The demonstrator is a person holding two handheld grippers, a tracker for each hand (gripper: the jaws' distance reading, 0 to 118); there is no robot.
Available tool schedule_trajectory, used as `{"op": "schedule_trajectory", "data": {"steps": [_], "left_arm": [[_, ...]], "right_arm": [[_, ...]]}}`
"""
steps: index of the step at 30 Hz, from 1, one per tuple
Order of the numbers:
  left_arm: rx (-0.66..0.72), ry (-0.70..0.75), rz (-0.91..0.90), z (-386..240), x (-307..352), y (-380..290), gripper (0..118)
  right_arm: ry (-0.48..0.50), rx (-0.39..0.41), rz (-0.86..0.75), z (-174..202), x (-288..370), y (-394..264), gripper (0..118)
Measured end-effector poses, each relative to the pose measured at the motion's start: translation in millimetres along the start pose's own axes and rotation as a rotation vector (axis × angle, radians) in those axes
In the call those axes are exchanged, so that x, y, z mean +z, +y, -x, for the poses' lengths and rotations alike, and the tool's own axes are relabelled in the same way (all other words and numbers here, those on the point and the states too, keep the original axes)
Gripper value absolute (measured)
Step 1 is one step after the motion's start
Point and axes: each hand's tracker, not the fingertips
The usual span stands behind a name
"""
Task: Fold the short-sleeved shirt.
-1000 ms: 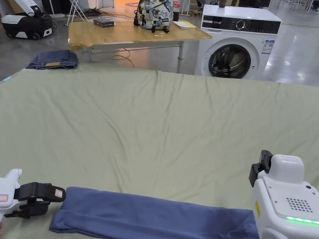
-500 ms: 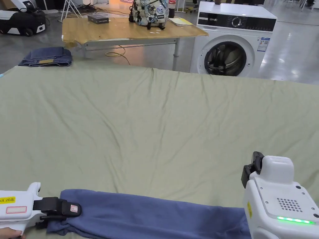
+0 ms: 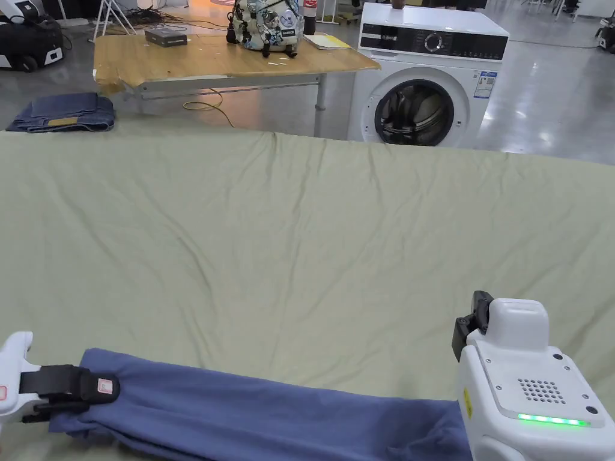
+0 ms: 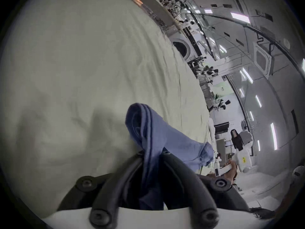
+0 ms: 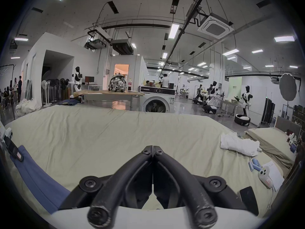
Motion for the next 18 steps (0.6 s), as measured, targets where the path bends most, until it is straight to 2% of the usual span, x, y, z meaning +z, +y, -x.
{"op": "schedule_trajectory", "data": {"steps": [4,11,14,18], "left_arm": [[-0.035,0.032,-0.039,-15,29,13,3],[-0.093,0.244,-0.055,-44,58,15,3],[-0.110,0.183,-0.036,-65,53,6,3],[-0.113,-0.015,0.010,-94,34,-4,3]], "right_arm": [[-0.001,0.001,0.003,-3,-1,0,0],[0.005,0.005,0.004,-4,-2,1,0],[0.004,0.001,0.010,-6,-3,0,0],[0.002,-0.004,0.015,-8,-2,-1,0]]}}
